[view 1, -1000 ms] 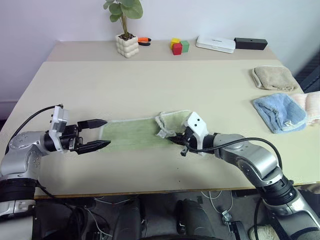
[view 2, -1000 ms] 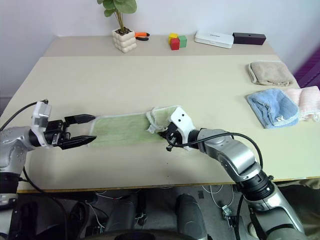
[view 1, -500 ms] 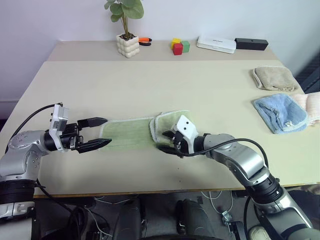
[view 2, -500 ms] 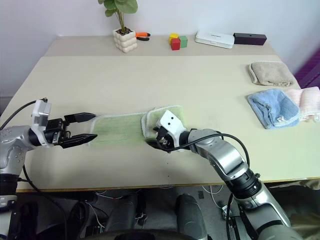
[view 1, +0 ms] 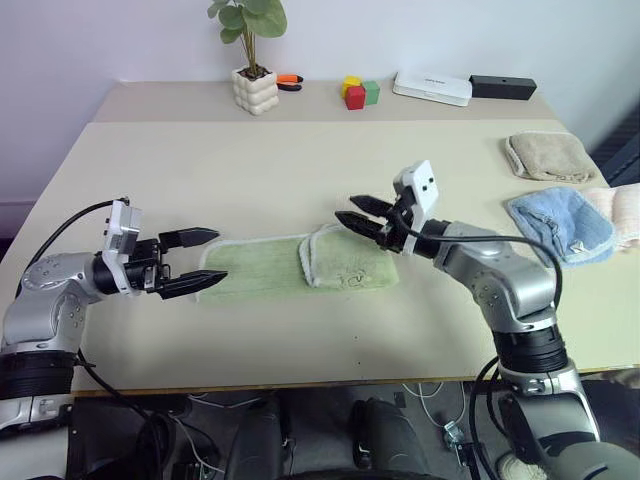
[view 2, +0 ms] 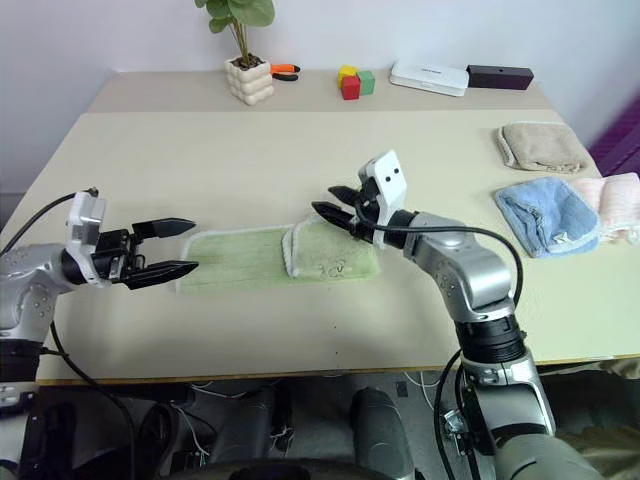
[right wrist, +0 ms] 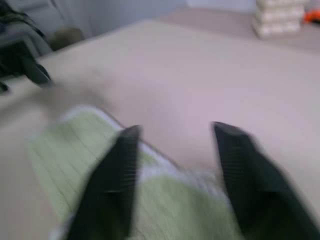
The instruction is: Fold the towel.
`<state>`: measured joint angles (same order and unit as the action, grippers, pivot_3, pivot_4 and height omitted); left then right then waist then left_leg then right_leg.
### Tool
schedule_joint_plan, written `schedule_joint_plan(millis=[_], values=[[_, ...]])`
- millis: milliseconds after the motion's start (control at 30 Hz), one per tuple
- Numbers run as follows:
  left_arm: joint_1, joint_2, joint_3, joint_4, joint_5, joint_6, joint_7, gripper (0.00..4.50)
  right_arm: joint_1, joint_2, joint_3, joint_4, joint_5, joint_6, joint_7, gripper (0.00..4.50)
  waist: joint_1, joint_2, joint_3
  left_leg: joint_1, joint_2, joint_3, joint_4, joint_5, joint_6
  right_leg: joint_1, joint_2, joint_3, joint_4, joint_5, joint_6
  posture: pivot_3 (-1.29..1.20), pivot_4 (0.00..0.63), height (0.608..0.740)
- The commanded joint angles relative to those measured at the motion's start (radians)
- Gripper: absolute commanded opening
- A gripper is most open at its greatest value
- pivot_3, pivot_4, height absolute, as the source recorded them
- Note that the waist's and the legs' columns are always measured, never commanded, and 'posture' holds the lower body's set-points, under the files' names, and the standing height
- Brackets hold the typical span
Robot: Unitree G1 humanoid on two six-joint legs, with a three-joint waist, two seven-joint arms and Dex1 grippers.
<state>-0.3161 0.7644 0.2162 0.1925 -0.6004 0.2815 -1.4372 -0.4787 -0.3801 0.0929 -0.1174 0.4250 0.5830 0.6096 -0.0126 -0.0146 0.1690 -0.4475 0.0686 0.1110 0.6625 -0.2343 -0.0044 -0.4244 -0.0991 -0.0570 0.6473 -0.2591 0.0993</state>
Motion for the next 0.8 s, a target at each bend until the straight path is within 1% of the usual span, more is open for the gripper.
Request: schedule_joint_plan(millis=[33, 200, 333, 433, 500, 567, 600, 700, 733, 800], values=[[0.051, 0.001, 0.01, -0.069, -0.016, 0.007, 0.001, 4.5, 0.056, 0.045, 0.046, 0.071, -0.091, -0.147, -0.017, 0.07, -0.003, 0.0, 0.0, 0.0, 0.0, 0.0, 0.0, 0.0, 0.0, 0.0, 0.0, 0.0, 0.0, 0.0, 0.0, 0.0, 0.15, 0.735], [0.09, 0.0, 0.029, -0.109, -0.03, 0.025, 0.024, 4.5, 0.075, 0.103, 0.077, 0.186, -0.173, -0.263, -0.035, 0.07, -0.007, 0.001, 0.001, 0.0, 0.0, 0.0, 0.0, 0.001, -0.001, -0.001, 0.0, 0.0, 0.001, 0.0, 0.0, 0.0, 0.15, 0.735], [0.09, 0.003, 0.031, -0.118, -0.035, 0.031, 0.031, 4.5, 0.062, 0.106, 0.104, 0.297, -0.262, -0.361, -0.045, 0.07, -0.002, 0.001, 0.0, 0.001, 0.0, 0.0, 0.0, 0.001, -0.001, 0.001, 0.0, 0.0, 0.001, 0.0, 0.0, 0.0, 0.15, 0.735], [0.084, 0.005, 0.028, -0.111, -0.033, 0.029, 0.031, 4.5, 0.064, 0.093, 0.152, 0.304, -0.308, -0.387, -0.002, 0.07, -0.004, 0.0, 0.0, 0.002, 0.0, 0.0, 0.0, 0.001, -0.001, 0.001, 0.0, 0.0, 0.001, 0.0, 0.0, 0.0, 0.15, 0.735], [0.08, 0.005, 0.028, -0.106, -0.032, 0.029, 0.031, 4.5, 0.061, 0.093, 0.144, 0.281, -0.292, -0.374, 0.023, 0.07, -0.005, 0.0, 0.0, 0.003, 0.0, 0.0, 0.0, 0.001, -0.001, 0.002, 0.0, 0.0, 0.001, 0.0, 0.0, 0.0, 0.15, 0.735], [0.081, 0.006, 0.029, -0.106, -0.033, 0.031, 0.031, 4.5, 0.055, 0.109, 0.098, 0.232, -0.209, -0.321, 0.059, 0.6, -0.005, 0.0, 0.0, 0.003, 0.0, 0.0, 0.0, 0.001, -0.001, 0.002, 0.0, 0.0, 0.001, 0.0, 0.0, 0.0, 0.15, 0.735], [0.085, 0.006, 0.034, -0.109, -0.038, 0.039, 0.037, 4.5, 0.05, 0.097, 0.103, 0.205, -0.216, -0.326, 0.075, 0.92, -0.005, 0.0, 0.0, 0.003, 0.0, 0.0, 0.0, 0.001, -0.001, 0.002, 0.0, 0.0, 0.001, 0.0, 0.0, 0.0, 0.15, 0.735], [0.108, 0.007, 0.056, -0.129, -0.061, 0.073, 0.061, 4.5, 0.031, 0.069, 0.097, 0.13, -0.204, -0.285, 0.11, 2.35, -0.005, 0.001, 0.0, 0.002, 0.0, 0.0, 0.0, 0.001, -0.001, 0.001, 0.0, 0.0, 0.001, 0.0, 0.0, 0.0, 0.15, 0.735], [0.117, 0.006, 0.063, -0.137, -0.066, 0.084, 0.073, 4.5, 0.022, 0.069, 0.084, 0.113, -0.185, -0.261, 0.115, 2.97, -0.005, 0.001, 0.0, 0.002, 0.0, 0.0, 0.0, 0.001, -0.001, 0.001, 0.0, 0.0, 0.001, 0.0, 0.0, 0.0, 0.15, 0.735], [0.141, 0.003, 0.073, -0.163, -0.077, 0.103, 0.097, 4.5, 0.001, 0.069, 0.063, 0.089, -0.163, -0.234, 0.117, 3.98, -0.005, 0.001, 0.0, 0.002, 0.0, 0.0, 0.0, 0.001, -0.001, 0.001, 0.0, 0.0, 0.001, 0.0, 0.0, 0.0, 0.15, 0.735]])
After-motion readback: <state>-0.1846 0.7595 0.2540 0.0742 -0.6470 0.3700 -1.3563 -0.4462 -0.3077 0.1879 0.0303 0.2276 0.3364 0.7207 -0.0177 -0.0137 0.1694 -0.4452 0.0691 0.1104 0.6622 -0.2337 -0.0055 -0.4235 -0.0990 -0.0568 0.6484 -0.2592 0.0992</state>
